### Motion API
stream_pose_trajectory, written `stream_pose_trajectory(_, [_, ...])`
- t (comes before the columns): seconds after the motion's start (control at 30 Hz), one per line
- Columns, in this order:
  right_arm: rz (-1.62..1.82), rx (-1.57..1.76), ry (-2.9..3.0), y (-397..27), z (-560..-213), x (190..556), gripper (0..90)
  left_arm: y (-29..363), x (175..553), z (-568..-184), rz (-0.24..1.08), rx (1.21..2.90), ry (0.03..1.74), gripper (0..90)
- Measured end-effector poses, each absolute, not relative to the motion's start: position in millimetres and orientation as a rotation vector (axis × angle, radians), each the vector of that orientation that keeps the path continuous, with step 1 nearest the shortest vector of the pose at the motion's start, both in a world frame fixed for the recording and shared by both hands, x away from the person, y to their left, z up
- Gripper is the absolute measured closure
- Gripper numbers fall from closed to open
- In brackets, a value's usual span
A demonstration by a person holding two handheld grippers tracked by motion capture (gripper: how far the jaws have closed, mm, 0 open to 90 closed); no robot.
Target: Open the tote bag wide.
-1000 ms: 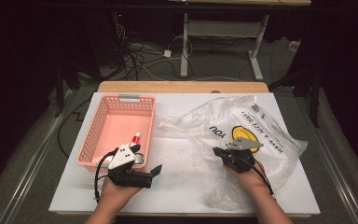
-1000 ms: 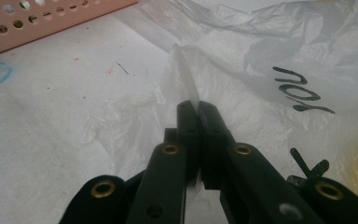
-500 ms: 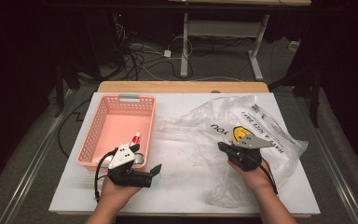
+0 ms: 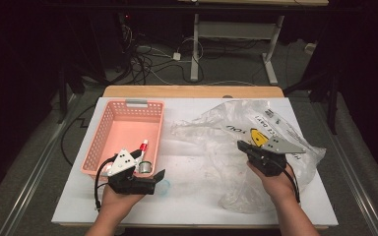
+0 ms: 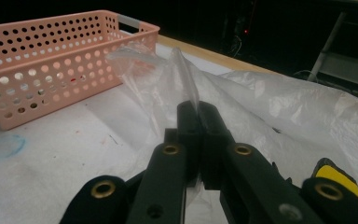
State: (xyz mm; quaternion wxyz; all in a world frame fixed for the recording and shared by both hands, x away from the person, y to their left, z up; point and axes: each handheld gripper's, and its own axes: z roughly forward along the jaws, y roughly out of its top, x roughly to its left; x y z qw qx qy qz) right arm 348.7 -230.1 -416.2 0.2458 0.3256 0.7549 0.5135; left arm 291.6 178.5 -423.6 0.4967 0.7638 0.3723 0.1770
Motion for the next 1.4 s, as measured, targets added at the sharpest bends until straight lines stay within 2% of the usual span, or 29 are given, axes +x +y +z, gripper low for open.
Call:
stream_pose_trajectory(0.57, [1.424,0.923,2.020,-236.1,-408.3,350.9,90.0,202.2,296.6,-421.9,0.414,1.852,0.989,0.0])
stream_pose_trajectory(1.4, [1.448,0.915,2.027,-241.7,-413.0,350.9,90.0,262.5,308.0,-426.3,0.496,1.799,1.206,0.0])
